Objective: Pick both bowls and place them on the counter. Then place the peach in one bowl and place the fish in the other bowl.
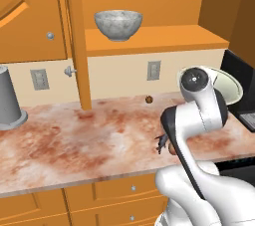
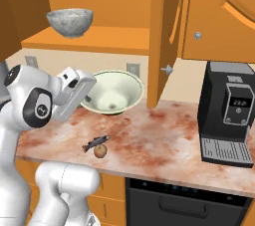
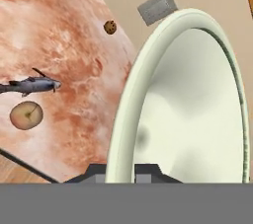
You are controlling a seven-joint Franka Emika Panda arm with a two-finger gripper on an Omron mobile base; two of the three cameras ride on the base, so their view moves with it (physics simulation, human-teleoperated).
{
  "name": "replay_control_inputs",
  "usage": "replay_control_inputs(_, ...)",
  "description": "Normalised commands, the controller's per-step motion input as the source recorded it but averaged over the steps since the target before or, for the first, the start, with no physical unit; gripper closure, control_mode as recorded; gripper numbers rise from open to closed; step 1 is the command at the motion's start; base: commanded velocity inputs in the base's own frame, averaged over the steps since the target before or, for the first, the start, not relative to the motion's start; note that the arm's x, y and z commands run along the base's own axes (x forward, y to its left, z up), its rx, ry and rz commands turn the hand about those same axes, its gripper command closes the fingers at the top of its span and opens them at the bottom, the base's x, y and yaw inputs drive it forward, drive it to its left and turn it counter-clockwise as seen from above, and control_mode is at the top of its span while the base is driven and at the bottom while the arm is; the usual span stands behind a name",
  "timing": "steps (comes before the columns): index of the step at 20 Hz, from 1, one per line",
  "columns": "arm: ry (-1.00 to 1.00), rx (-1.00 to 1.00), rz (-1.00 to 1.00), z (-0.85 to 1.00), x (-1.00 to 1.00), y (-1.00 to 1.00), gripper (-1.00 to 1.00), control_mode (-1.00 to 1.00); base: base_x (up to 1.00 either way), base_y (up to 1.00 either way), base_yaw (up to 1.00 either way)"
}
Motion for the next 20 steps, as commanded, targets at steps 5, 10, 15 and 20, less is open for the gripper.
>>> replay_control_inputs(5,0.21,0.00,-0.14,-0.51,0.22,-0.25,1.00,-1.00,0.00,0.00,0.00)
replay_control_inputs(10,0.17,0.00,-0.07,-0.56,0.32,-0.23,1.00,-1.00,0.00,0.00,0.00)
replay_control_inputs(15,0.02,0.00,-0.02,-0.55,0.34,-0.15,1.00,-1.00,0.00,0.00,0.00)
replay_control_inputs(20,0.00,0.00,-0.05,-0.58,0.39,-0.18,1.00,-1.00,0.00,0.00,0.00)
